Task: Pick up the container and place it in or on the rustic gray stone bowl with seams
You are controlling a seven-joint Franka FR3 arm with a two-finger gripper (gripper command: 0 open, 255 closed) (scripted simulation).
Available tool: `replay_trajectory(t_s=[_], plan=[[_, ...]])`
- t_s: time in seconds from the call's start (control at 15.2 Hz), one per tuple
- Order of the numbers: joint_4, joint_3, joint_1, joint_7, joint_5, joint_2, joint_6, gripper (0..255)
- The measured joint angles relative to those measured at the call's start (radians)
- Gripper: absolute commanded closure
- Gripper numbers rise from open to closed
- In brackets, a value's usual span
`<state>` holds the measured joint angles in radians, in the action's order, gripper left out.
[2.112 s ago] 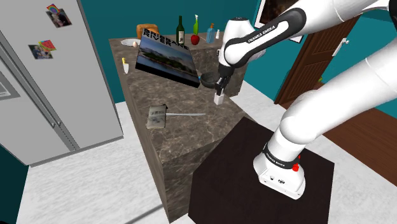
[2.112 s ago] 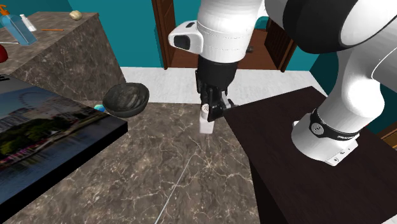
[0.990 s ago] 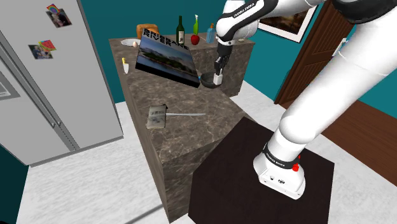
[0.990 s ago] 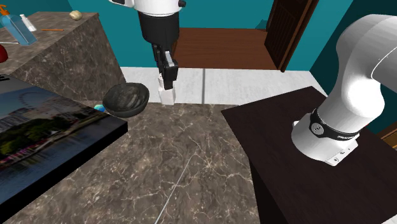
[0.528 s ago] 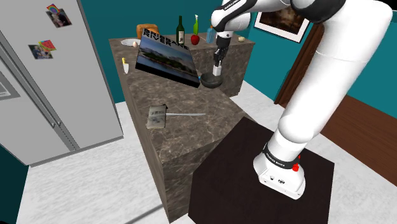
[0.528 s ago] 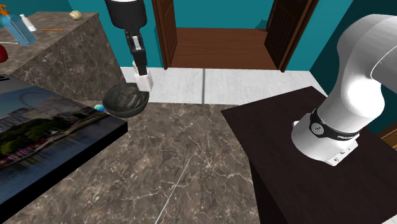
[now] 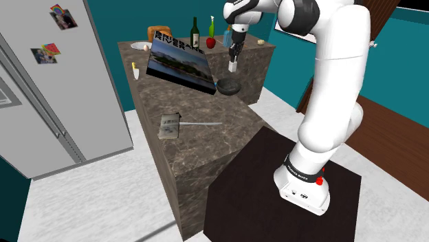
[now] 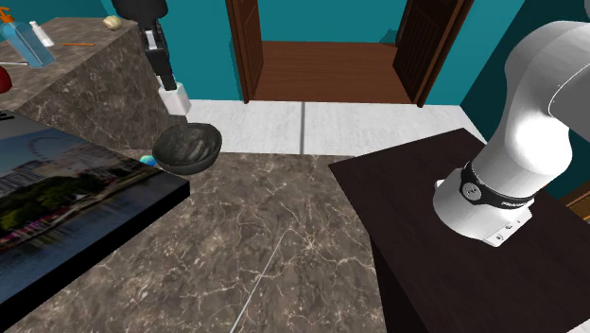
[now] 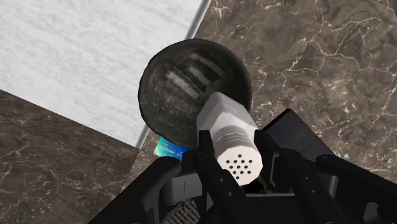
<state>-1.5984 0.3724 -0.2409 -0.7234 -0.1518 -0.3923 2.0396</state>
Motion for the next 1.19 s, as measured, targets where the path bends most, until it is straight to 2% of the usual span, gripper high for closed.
replay_trajectory(t_s=[0.13,0.26,1.19], plan=[[0.115,-0.005,-0.031,-0.018,-0.025,-0.078,-0.041,255],[0.156,-0.008,-0.047,-0.029,-0.036,-0.113,-0.049,255],[0.075,-0.024,-0.054,-0.05,-0.065,-0.18,0.096,255]])
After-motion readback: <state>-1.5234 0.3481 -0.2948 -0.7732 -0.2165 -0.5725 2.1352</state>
